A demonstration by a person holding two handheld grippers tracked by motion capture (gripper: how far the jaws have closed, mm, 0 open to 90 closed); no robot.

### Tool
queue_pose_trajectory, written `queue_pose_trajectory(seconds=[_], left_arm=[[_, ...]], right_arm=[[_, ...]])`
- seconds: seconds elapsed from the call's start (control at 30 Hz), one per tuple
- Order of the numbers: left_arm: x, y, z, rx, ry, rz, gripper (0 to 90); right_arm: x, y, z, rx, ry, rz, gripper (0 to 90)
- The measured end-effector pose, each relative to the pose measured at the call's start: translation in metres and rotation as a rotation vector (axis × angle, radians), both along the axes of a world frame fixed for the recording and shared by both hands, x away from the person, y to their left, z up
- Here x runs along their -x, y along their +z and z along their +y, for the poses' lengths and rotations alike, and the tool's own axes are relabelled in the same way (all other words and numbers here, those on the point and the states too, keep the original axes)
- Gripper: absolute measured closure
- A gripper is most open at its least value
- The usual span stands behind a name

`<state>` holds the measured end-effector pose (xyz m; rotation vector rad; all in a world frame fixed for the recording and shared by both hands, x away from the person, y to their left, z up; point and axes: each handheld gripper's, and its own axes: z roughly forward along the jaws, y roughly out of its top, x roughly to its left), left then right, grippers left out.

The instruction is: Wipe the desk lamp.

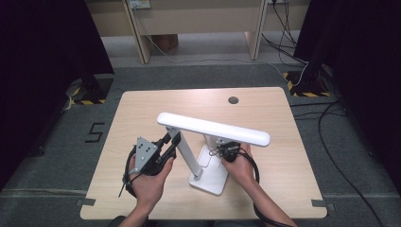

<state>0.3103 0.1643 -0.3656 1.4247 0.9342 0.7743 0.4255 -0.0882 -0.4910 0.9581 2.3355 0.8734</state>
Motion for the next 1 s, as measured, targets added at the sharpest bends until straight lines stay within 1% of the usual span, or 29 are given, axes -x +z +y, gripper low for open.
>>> queue_pose_trajectory(seconds=[0.03,0.13,0.3,0.4,0.47,0.53,0.63,0.73,0.83,0.93,1.0], left_arm=[[0.000,0.000,0.000,0.000,-0.001,0.001,71.4],[0.000,0.000,0.000,-0.002,-0.003,0.000,71.4],[0.000,0.000,0.000,-0.003,0.000,0.000,71.4],[0.000,0.000,0.000,-0.003,-0.001,0.000,71.4],[0.000,0.000,0.000,-0.003,-0.001,0.000,71.4],[0.000,0.000,0.000,-0.003,-0.002,0.001,71.3],[0.000,0.000,0.000,-0.004,-0.002,0.002,71.3],[0.000,0.000,0.000,-0.003,-0.002,0.001,71.3],[0.000,0.000,-0.001,-0.004,-0.002,0.000,71.3],[0.000,0.000,-0.001,-0.005,-0.001,0.000,71.3],[0.000,0.000,-0.001,-0.005,0.000,-0.001,71.3]], right_arm=[[0.002,-0.001,-0.005,0.001,-0.003,-0.001,83.7],[0.007,-0.002,-0.019,-0.004,-0.035,0.007,83.8],[0.012,0.000,-0.033,0.018,-0.066,0.015,83.7],[0.013,0.003,-0.034,0.044,-0.109,0.012,83.8],[0.015,0.006,-0.033,0.038,-0.123,0.008,83.8],[0.016,0.010,-0.031,0.047,-0.125,-0.001,83.8],[0.016,0.011,-0.030,0.047,-0.123,0.009,83.8],[0.016,0.008,-0.033,0.049,-0.123,0.017,83.9],[0.017,0.004,-0.039,0.040,-0.138,0.029,83.9],[0.016,0.003,-0.045,0.035,-0.144,0.026,83.9],[0.016,0.006,-0.046,0.020,-0.149,0.016,83.9]])
